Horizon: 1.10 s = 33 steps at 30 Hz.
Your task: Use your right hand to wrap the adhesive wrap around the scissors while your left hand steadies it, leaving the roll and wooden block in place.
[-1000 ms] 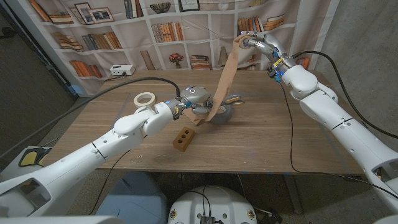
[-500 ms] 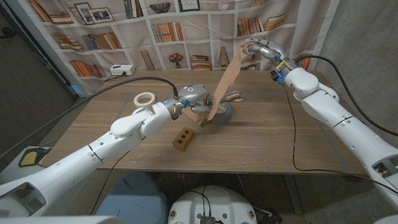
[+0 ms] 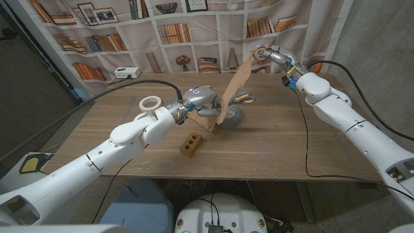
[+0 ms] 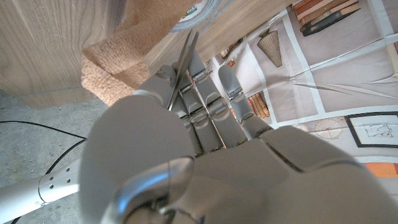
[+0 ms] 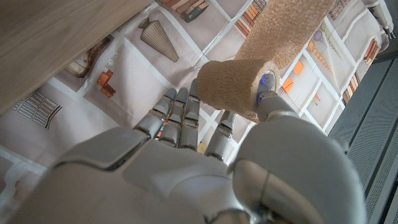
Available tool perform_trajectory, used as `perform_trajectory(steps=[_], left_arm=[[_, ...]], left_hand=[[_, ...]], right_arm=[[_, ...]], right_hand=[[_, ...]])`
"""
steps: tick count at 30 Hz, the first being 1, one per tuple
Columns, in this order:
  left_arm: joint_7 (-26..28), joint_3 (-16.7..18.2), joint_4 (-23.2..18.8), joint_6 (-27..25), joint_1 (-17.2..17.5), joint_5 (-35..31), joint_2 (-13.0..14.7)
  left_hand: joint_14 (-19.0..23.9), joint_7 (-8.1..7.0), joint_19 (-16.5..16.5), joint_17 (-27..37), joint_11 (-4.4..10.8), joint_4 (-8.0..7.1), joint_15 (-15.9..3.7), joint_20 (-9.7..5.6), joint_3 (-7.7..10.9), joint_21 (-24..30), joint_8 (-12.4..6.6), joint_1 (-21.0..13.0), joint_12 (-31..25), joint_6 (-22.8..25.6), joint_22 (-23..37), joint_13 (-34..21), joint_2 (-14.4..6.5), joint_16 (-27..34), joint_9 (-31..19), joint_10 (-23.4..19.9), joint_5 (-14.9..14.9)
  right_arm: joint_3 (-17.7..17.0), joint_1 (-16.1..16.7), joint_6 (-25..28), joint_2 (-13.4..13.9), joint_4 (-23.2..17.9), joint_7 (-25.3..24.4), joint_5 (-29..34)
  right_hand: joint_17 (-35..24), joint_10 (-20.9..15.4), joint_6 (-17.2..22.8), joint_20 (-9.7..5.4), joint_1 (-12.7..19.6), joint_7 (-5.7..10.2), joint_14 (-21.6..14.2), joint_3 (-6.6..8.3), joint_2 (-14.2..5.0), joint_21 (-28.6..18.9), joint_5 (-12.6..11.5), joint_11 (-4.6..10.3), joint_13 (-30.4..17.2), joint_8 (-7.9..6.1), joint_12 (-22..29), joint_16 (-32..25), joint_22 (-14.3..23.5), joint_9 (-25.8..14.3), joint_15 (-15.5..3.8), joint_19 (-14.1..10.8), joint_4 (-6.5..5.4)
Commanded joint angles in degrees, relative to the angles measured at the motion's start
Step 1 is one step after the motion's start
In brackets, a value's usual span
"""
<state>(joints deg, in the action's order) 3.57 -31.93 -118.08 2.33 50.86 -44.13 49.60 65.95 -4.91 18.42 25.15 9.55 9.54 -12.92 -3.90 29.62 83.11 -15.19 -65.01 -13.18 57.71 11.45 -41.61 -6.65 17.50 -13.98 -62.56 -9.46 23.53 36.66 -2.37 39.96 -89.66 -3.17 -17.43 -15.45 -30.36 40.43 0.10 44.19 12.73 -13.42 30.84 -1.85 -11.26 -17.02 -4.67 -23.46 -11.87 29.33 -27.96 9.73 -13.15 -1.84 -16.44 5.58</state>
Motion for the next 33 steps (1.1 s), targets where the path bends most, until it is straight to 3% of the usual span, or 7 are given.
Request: perform_trajectory(steps=[1, 33], left_arm=[[0.17, 1.57, -2.0, -0.23, 1.93, -0.3, 1.24], [7.92, 9.15, -8.24, -6.49, 9.41, -3.24, 2.59]], left_hand=[[1.04, 0.12, 0.24, 0.16, 0.2, 0.06, -0.67, -0.05, 0.34, 0.38, -0.26, -0.26, -0.43, 0.68, 0.01, -0.1, -0.29, -0.12, -0.28, -0.5, -0.34], [1.01, 0.02, -0.16, 0.29, 0.1, 0.05, -0.71, -0.05, 0.4, 0.98, -0.11, -0.25, -0.16, 0.59, -0.31, -0.24, -0.25, -0.43, -0.42, -0.51, -0.29]], right_arm=[[0.75, -0.07, 0.76, 0.28, 1.73, -0.11, 0.02], [0.54, 4.16, 1.49, 3.2, 2.16, 1.61, -2.44]], right_hand=[[-0.17, -16.11, 1.93, -0.09, 9.58, -2.04, 0.18, 0.52, -9.82, -0.09, 0.09, 16.11, -4.66, -0.39, 0.16, 0.02, 0.17, -0.25, -10.7, 0.15, -0.66], [-0.22, -16.31, 2.09, -0.15, 9.83, -2.26, 0.13, 0.71, -9.8, -0.23, 0.14, 16.03, -4.93, -0.3, 0.07, -0.02, 0.18, -0.35, -10.67, -0.15, -0.73]])
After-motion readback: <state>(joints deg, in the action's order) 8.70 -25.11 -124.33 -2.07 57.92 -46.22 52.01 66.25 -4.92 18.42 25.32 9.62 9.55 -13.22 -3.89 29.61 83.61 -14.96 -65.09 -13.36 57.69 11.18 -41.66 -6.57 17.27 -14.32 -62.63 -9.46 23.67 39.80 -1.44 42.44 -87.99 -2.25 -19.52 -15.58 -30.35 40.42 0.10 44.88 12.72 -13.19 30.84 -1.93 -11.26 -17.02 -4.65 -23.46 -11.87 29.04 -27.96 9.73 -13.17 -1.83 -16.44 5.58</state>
